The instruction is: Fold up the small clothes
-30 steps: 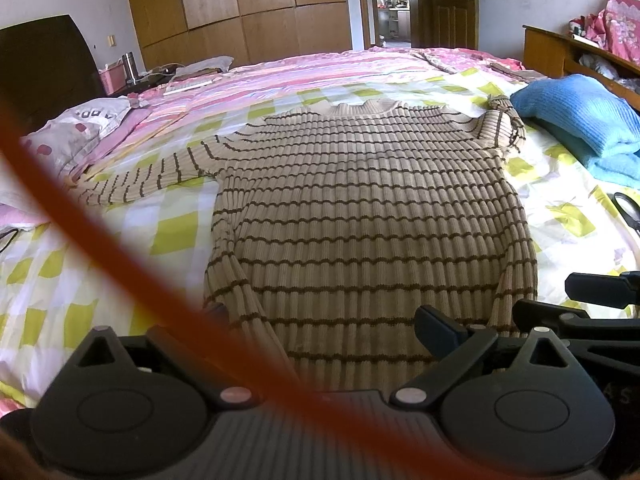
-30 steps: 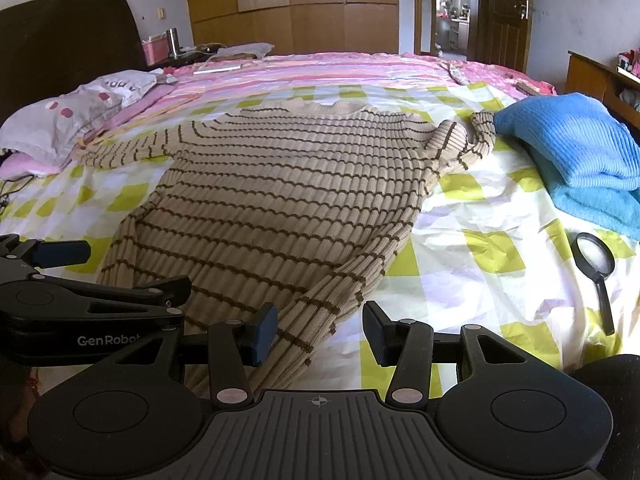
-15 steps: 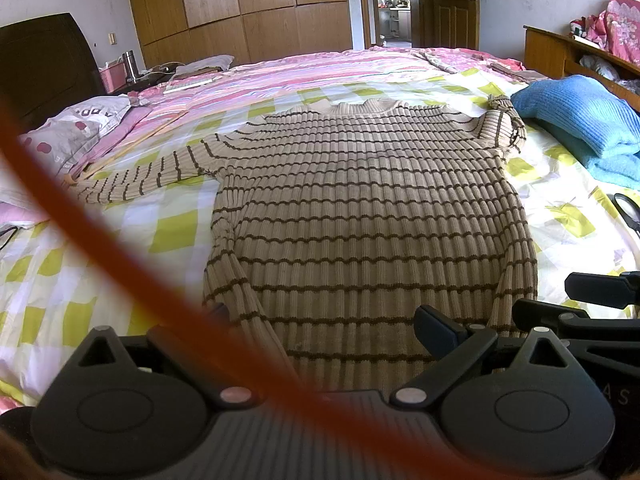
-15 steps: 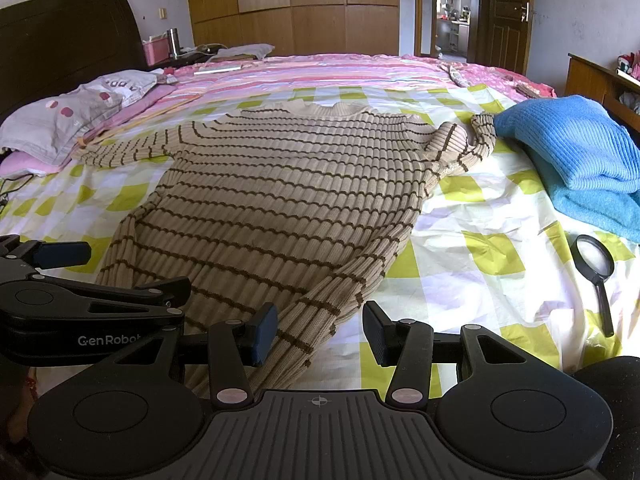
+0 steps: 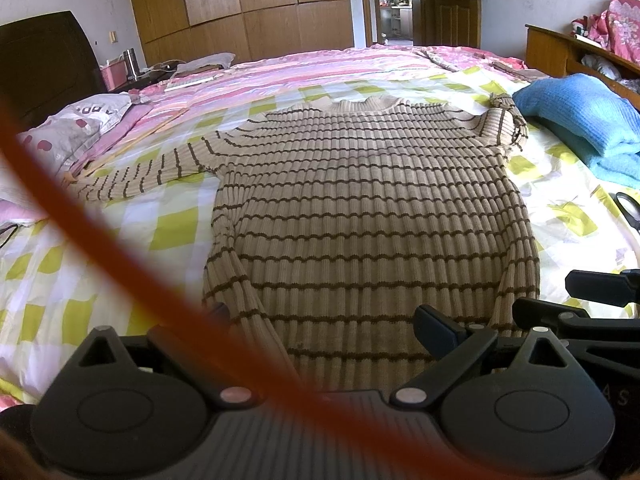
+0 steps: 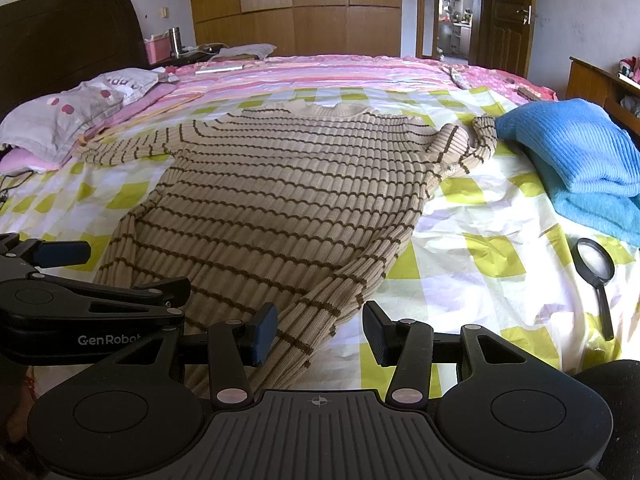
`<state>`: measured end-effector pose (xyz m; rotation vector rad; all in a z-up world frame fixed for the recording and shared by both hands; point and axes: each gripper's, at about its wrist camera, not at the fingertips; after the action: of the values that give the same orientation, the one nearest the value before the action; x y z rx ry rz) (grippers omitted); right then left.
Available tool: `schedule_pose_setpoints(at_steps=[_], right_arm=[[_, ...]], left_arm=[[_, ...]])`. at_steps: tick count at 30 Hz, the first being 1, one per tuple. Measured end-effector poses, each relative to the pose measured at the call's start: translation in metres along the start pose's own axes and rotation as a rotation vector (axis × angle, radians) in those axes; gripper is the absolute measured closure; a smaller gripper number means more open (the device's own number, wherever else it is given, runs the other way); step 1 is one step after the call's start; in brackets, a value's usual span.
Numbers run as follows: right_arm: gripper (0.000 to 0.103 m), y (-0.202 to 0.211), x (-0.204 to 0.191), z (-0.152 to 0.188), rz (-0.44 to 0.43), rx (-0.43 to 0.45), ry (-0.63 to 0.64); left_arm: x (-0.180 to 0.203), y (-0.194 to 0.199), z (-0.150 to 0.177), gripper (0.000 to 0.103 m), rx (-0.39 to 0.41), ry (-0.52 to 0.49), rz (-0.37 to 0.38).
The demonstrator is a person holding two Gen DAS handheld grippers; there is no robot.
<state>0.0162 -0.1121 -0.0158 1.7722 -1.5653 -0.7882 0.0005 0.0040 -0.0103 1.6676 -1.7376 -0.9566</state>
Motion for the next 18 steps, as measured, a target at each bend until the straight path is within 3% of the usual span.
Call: schedule_pose_setpoints(at_steps=[18], right_arm=[[0.056,-0.0028,0.0025,-0.0021,-0.022,0.025,0.01]], left_arm=[[0.001,0.0005,-0.0076,0.001,-0.006,0.009,-0.013]])
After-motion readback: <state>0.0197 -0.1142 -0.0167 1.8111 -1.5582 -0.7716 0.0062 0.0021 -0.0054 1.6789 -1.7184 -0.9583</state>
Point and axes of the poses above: each gripper's, at about its wrist camera, not at the fingertips, and y roughly against the way its jaws point, x to its right, z to its underside, and after that the axes turned 9 degrees about -x, right-handed
